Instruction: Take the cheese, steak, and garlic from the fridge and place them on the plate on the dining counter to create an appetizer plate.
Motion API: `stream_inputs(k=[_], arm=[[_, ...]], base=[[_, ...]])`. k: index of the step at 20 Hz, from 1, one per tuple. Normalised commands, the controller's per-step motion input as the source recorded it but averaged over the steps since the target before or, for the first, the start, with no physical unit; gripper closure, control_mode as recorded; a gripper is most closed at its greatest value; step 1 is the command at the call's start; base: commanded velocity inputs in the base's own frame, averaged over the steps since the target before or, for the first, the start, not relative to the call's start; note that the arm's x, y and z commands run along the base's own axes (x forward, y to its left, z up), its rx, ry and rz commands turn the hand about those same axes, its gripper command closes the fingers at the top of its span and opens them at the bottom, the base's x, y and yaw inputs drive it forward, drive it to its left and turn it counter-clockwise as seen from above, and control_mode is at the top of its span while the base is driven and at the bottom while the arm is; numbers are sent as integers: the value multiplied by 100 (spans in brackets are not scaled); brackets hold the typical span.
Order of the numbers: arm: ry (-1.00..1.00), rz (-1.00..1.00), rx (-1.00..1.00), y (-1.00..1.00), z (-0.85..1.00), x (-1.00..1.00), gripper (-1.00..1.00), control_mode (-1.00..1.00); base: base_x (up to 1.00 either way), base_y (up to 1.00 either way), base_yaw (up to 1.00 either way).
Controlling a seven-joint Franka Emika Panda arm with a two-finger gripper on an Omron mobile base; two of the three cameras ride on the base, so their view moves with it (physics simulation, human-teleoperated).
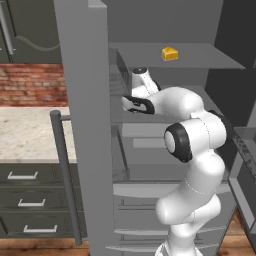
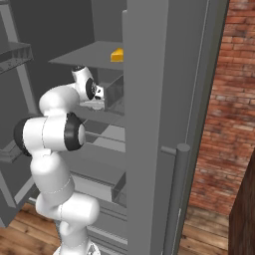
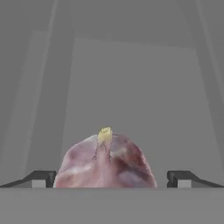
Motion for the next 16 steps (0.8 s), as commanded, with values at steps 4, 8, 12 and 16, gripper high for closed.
stream_inputs(k=[4, 8, 12, 16], arm=[[0, -1, 0, -19, -85, -39, -100, -100], [-2, 0, 0, -5, -82, -2, 100, -100], [-4, 0, 0, 0, -77, 0, 100, -100], [-4, 0, 0, 0, -20, 1, 100, -100]], base=[[0, 0, 0], [0, 0, 0], [0, 0, 0], [0, 0, 0]])
